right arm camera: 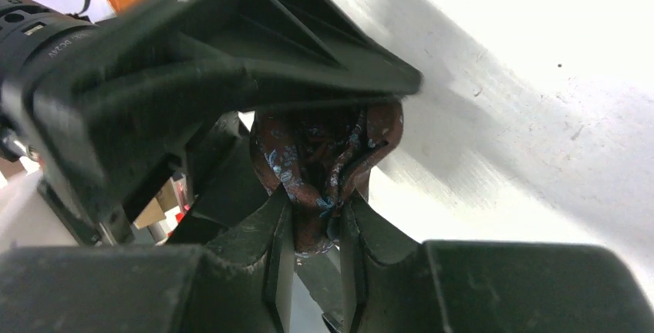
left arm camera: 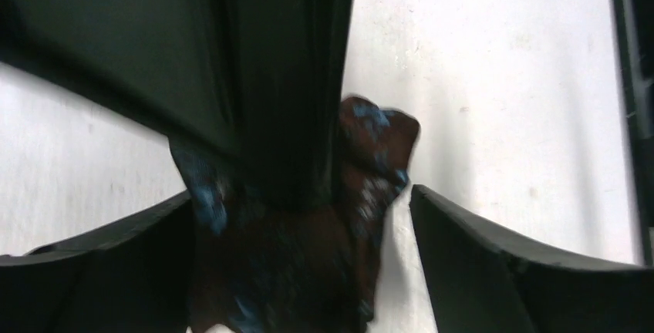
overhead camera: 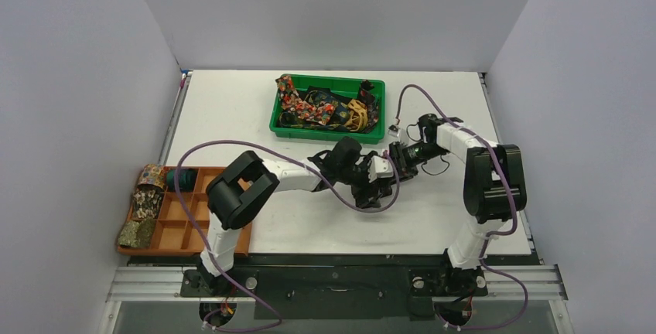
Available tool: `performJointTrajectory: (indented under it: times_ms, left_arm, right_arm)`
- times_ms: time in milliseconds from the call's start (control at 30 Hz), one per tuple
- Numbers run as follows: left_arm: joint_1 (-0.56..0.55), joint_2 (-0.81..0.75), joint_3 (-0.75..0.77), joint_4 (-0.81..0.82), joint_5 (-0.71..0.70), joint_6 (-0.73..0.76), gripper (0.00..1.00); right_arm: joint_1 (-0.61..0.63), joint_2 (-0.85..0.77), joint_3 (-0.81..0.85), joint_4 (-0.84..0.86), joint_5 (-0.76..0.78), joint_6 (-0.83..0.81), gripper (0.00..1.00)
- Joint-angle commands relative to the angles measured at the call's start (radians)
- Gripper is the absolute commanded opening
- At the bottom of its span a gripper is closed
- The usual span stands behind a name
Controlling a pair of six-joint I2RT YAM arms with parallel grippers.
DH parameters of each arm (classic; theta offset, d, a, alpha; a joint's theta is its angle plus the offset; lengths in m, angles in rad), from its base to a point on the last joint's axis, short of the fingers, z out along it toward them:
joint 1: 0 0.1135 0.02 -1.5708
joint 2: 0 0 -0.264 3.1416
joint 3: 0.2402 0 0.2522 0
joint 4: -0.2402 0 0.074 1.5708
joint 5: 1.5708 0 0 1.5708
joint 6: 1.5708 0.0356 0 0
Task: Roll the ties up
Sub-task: Pick up the tie at the center of the board.
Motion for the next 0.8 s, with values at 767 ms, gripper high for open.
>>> performJointTrajectory:
  times_ms: [767]
  left_arm:
    - [0.606,-0.607,0.050,-0.144,0.493,-1.055,0.97]
  right_arm:
    - [0.091,-0.267,0.440,0.287,-0.064,0.559,0.00]
